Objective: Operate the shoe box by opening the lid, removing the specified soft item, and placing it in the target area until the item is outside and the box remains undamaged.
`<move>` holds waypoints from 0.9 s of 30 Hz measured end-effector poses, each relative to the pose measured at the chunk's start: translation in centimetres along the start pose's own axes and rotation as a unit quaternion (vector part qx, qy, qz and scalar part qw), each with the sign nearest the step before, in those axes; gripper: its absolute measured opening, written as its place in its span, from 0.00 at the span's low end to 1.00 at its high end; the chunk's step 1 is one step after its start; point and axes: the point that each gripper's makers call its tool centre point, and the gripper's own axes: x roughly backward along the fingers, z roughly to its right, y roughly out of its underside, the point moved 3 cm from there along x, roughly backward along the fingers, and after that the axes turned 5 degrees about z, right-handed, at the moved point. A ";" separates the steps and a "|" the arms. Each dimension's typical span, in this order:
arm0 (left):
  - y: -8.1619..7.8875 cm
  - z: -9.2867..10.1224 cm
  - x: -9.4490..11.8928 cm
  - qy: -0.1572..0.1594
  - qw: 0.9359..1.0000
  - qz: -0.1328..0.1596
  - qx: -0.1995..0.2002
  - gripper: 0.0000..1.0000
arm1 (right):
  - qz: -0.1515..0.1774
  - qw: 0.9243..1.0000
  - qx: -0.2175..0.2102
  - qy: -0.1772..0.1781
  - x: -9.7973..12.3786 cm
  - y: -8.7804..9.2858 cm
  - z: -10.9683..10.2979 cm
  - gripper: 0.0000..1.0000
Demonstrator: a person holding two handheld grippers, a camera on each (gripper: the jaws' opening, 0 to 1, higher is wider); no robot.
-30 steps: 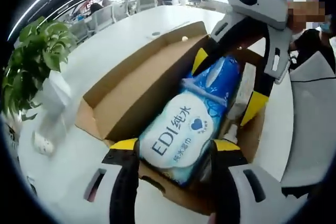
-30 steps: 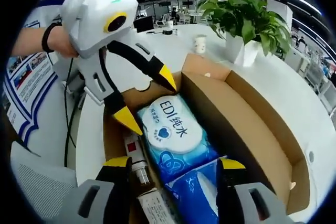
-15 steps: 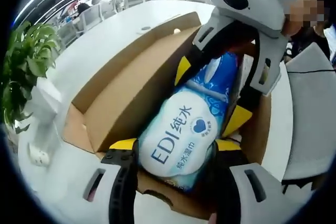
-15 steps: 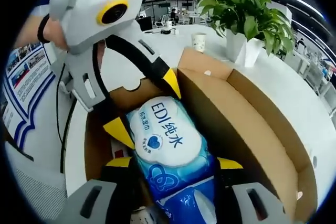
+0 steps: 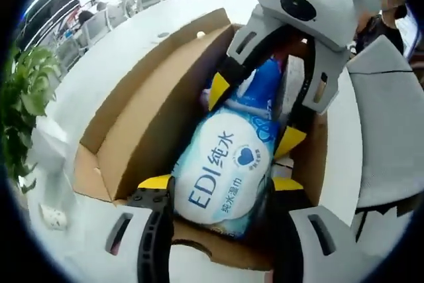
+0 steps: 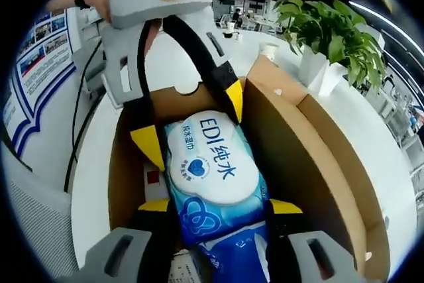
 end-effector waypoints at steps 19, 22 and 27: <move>2.4 -0.9 -3.1 0.024 0.989 -0.083 -0.120 0.59 | -0.043 0.996 0.069 -0.034 -1.7 0.5 0.6 0.58; 2.6 -1.1 -3.4 0.027 0.989 -0.074 -0.124 0.60 | -0.044 0.996 0.061 -0.043 -1.9 0.5 0.7 0.59; 2.5 -1.2 -3.6 0.023 0.989 -0.065 -0.130 0.60 | -0.044 0.996 0.058 -0.044 -1.8 0.5 0.5 0.57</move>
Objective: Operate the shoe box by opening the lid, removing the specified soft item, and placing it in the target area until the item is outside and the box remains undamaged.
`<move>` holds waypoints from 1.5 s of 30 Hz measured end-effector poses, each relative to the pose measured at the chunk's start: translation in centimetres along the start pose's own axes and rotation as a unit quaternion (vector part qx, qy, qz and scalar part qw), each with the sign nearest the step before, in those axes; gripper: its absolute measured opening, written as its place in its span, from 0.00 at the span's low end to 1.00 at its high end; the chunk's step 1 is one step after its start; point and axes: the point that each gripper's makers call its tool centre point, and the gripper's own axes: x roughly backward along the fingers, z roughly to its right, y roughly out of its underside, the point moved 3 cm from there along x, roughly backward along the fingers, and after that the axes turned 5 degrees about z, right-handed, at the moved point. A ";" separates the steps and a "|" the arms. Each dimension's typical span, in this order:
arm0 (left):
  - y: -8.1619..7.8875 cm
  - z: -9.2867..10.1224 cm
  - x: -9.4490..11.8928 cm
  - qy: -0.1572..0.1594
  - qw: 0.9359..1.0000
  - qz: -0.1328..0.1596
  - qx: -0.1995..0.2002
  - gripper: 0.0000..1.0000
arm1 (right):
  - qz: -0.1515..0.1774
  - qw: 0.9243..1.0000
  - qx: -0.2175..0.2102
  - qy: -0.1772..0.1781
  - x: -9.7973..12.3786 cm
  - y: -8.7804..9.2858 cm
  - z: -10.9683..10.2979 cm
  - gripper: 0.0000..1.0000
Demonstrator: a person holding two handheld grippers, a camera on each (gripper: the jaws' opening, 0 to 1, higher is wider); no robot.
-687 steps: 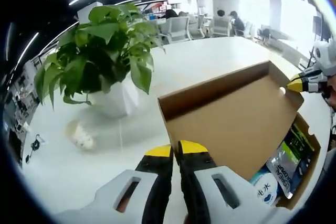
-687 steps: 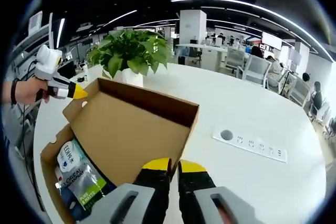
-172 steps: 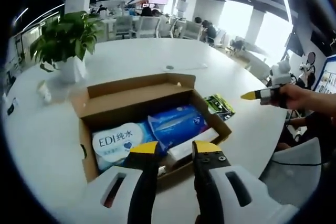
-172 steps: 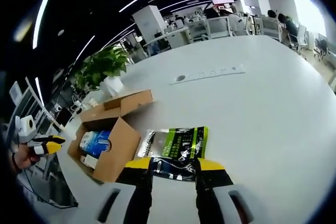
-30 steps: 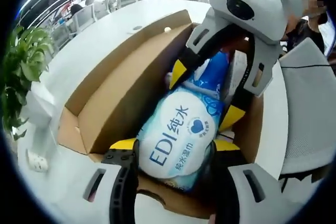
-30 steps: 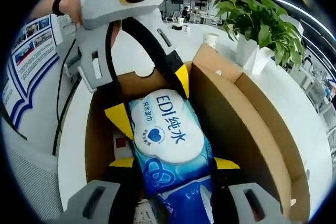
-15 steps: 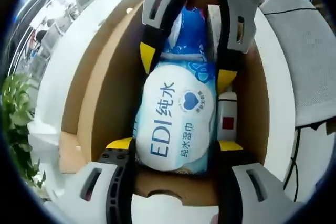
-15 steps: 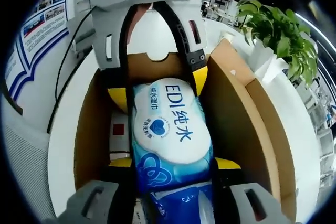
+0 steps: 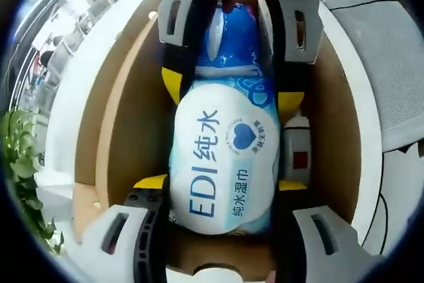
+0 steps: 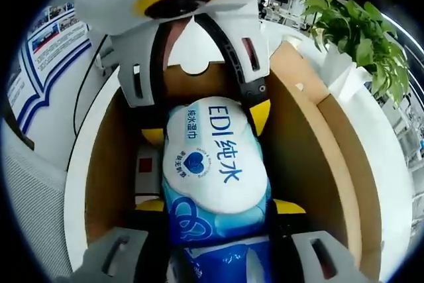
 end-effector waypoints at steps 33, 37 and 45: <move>-1.1 0.6 -1.2 0.042 0.998 0.034 -0.032 0.68 | -0.017 0.998 -0.013 -0.065 -2.0 -0.6 -0.1 0.62; -1.4 0.8 -0.7 0.030 0.998 0.035 -0.031 0.68 | -0.013 0.998 0.013 -0.061 -1.7 -0.7 0.0 0.58; -1.7 1.0 0.5 0.024 0.999 0.040 -0.020 0.67 | -0.019 0.997 0.031 -0.062 -0.6 -1.6 -0.6 0.55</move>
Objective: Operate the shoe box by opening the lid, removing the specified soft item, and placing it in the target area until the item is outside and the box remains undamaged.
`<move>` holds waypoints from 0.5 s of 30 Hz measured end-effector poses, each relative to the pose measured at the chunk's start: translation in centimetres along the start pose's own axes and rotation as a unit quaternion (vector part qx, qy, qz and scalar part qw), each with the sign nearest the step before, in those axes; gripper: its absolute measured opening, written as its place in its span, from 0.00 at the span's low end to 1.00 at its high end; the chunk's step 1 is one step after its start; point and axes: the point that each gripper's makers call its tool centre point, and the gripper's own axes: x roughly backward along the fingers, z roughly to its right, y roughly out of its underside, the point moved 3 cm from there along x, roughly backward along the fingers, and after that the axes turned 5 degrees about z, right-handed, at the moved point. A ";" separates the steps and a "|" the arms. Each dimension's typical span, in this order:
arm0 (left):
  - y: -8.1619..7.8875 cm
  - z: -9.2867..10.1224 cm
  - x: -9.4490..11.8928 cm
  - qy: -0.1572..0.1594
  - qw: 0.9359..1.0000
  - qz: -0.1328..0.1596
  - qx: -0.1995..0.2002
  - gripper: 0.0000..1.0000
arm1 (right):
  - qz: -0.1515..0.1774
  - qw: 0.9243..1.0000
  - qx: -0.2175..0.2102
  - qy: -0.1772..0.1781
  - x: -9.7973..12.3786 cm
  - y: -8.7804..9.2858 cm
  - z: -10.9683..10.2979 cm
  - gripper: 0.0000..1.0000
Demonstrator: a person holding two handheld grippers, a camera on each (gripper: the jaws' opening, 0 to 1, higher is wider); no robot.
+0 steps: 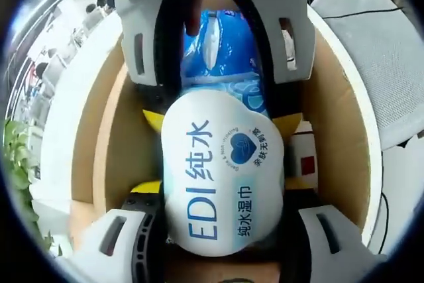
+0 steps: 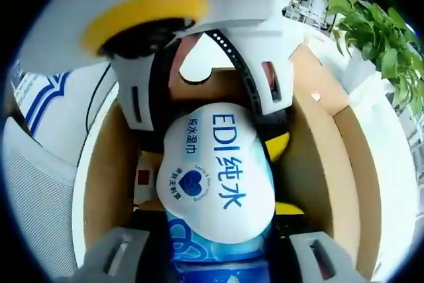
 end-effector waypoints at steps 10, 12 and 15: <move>-1.6 -0.1 1.7 0.000 1.000 0.006 0.002 0.67 | -0.004 1.000 0.008 -0.012 2.5 -1.0 -0.8 0.53; -1.9 0.0 2.0 0.003 1.000 0.006 -0.001 0.67 | -0.003 1.000 0.008 -0.012 2.9 -1.2 -1.1 0.53; -2.3 0.5 2.5 0.008 1.000 0.005 -0.002 0.67 | -0.001 1.000 0.006 -0.015 3.6 -1.4 -1.7 0.53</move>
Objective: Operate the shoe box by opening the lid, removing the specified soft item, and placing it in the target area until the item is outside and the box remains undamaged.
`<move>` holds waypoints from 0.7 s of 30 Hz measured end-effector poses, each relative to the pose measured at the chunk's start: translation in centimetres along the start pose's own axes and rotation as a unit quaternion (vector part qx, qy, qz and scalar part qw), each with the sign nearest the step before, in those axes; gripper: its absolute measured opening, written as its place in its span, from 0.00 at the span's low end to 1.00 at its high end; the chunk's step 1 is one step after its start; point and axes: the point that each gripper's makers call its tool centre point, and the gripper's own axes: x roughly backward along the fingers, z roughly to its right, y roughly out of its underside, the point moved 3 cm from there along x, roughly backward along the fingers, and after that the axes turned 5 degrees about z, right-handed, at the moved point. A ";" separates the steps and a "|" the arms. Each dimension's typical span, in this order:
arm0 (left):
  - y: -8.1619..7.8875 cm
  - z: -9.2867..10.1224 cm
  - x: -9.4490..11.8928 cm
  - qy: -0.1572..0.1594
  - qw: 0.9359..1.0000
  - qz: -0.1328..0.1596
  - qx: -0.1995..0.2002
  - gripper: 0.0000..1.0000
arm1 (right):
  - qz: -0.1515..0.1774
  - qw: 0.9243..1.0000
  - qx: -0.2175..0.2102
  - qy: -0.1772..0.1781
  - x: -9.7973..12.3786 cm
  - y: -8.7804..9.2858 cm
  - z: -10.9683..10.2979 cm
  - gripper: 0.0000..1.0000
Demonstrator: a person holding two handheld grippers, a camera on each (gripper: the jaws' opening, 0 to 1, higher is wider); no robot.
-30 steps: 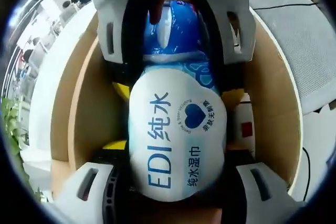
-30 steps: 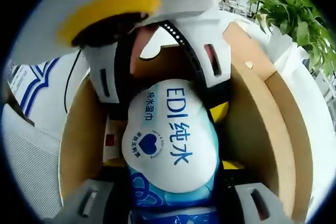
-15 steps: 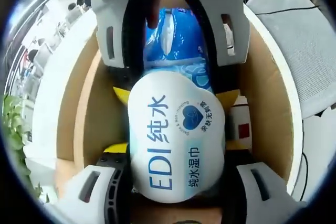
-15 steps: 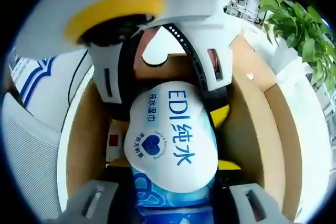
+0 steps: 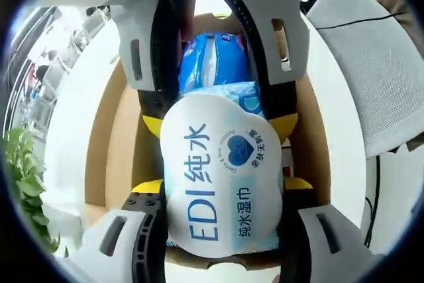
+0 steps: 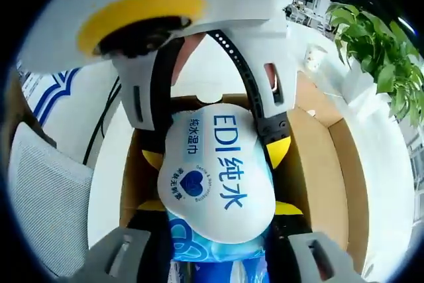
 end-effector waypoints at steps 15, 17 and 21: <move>-3.6 0.7 1.9 -0.005 1.000 -0.002 -0.024 0.62 | 0.007 1.000 0.003 0.021 3.7 -0.6 -1.0 0.52; -4.0 1.1 1.8 -0.004 1.000 -0.002 -0.026 0.62 | 0.007 1.000 0.000 0.022 3.9 -0.2 -1.3 0.52; -5.1 1.8 1.6 0.002 1.000 -0.002 -0.029 0.62 | 0.008 1.000 -0.007 0.022 4.9 0.5 -2.3 0.52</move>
